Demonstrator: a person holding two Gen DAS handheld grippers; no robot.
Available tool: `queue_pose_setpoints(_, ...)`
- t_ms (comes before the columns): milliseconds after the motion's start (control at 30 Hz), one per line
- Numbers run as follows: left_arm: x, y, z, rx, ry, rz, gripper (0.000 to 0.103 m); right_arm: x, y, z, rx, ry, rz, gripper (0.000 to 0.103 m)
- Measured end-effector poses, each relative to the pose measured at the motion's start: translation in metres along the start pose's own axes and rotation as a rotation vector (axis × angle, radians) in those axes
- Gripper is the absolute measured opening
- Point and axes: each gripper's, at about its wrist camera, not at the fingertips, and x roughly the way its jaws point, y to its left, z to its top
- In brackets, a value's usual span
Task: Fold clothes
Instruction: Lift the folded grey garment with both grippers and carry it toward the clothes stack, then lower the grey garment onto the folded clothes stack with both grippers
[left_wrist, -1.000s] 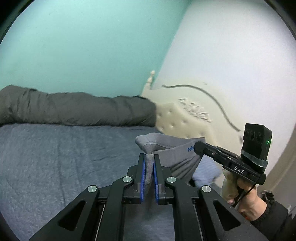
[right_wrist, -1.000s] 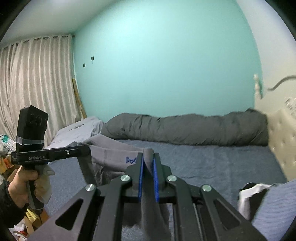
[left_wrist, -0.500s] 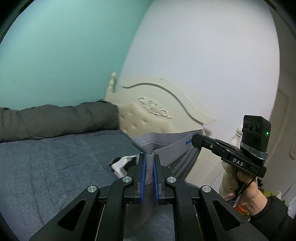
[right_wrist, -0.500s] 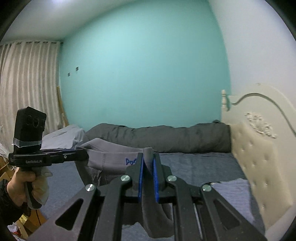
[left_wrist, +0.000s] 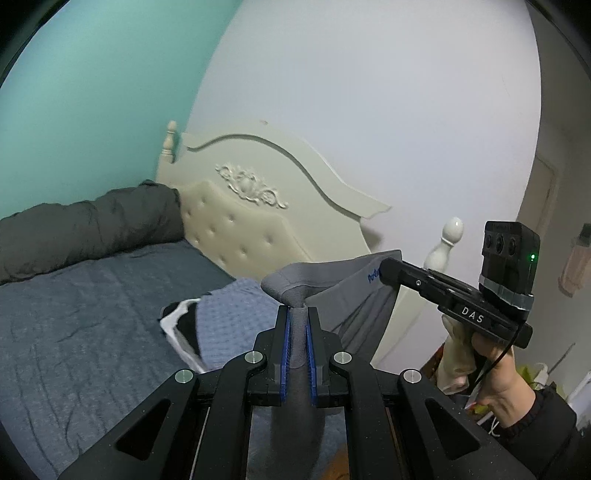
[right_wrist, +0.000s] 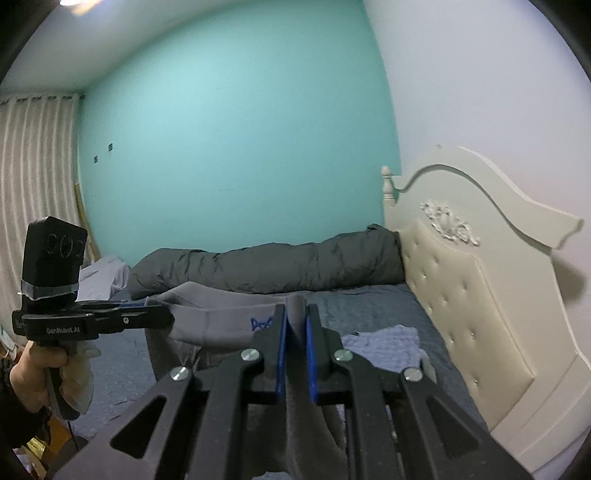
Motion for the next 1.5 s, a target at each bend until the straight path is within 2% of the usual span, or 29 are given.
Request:
queue_pose_setpoints(233, 0.051, -0.008, -0.001, -0.006, 0.047, -0.019, 0.008, 0.001, -0.042, -0.014, 0.036, 0.017, -0.026, 0.009)
queue_pose_setpoints(500, 0.110, 0.011, 0.009, -0.031, 0.086, -0.010, 0.008, 0.046, -0.088, -0.016, 0.053, 0.075, -0.046, 0.009)
queue_pose_setpoints(667, 0.157, 0.046, 0.021, -0.072, 0.117, 0.009, 0.008, 0.098, -0.117, -0.011, 0.057, 0.126, -0.057, 0.009)
queue_pose_setpoints(867, 0.221, 0.109, 0.034, -0.164, 0.171, 0.048, 0.008, 0.185, -0.144, -0.013, 0.085, 0.242, -0.071, 0.009)
queue_pose_setpoints(1033, 0.265, 0.165, 0.020, -0.266, 0.232, 0.082, 0.008, 0.252, -0.167, -0.025, 0.125, 0.355, -0.083, 0.011)
queue_pose_setpoints(1133, 0.287, 0.193, 0.009, -0.327, 0.260, 0.091, 0.010, 0.273, -0.179, -0.037, 0.171, 0.399, -0.096, 0.013)
queue_pose_setpoints(1233, 0.306, 0.210, -0.002, -0.367, 0.289, 0.102, 0.011, 0.274, -0.194, -0.040, 0.207, 0.372, -0.146, 0.024)
queue_pose_setpoints(1267, 0.310, 0.214, -0.005, -0.376, 0.298, 0.110, 0.012, 0.270, -0.200, -0.040, 0.222, 0.354, -0.156, 0.034)
queue_pose_setpoints(1300, 0.313, 0.217, -0.007, -0.383, 0.302, 0.119, 0.013, 0.266, -0.205, -0.039, 0.241, 0.337, -0.150, 0.040)
queue_pose_setpoints(1333, 0.311, 0.219, -0.008, -0.383, 0.296, 0.128, 0.018, 0.261, -0.211, -0.039, 0.257, 0.323, -0.142, 0.040)
queue_pose_setpoints(1367, 0.309, 0.220, -0.009, -0.383, 0.289, 0.138, 0.031, 0.255, -0.215, -0.040, 0.268, 0.313, -0.132, 0.040)
queue_pose_setpoints(1500, 0.298, 0.220, -0.011, -0.348, 0.260, 0.147, 0.036, 0.242, -0.228, -0.045, 0.286, 0.305, -0.104, 0.040)
